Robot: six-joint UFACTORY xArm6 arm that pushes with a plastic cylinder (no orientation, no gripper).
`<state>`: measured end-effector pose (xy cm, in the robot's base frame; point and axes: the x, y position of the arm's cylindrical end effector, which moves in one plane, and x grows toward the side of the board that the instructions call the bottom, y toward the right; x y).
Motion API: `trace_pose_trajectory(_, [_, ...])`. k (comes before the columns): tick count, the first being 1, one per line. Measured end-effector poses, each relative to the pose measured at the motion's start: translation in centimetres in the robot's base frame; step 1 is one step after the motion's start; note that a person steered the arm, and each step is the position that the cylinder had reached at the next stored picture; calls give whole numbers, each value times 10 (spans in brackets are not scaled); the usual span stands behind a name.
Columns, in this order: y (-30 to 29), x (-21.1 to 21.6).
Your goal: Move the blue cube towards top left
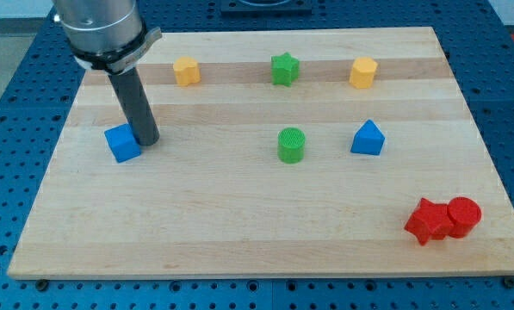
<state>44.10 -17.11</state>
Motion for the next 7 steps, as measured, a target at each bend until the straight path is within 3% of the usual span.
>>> trace_pose_trajectory(1, [1,25])
trace_pose_trajectory(3, [-61,40])
trace_pose_trajectory(6, [-78,-68])
trace_pose_trajectory(7, [-78,-80])
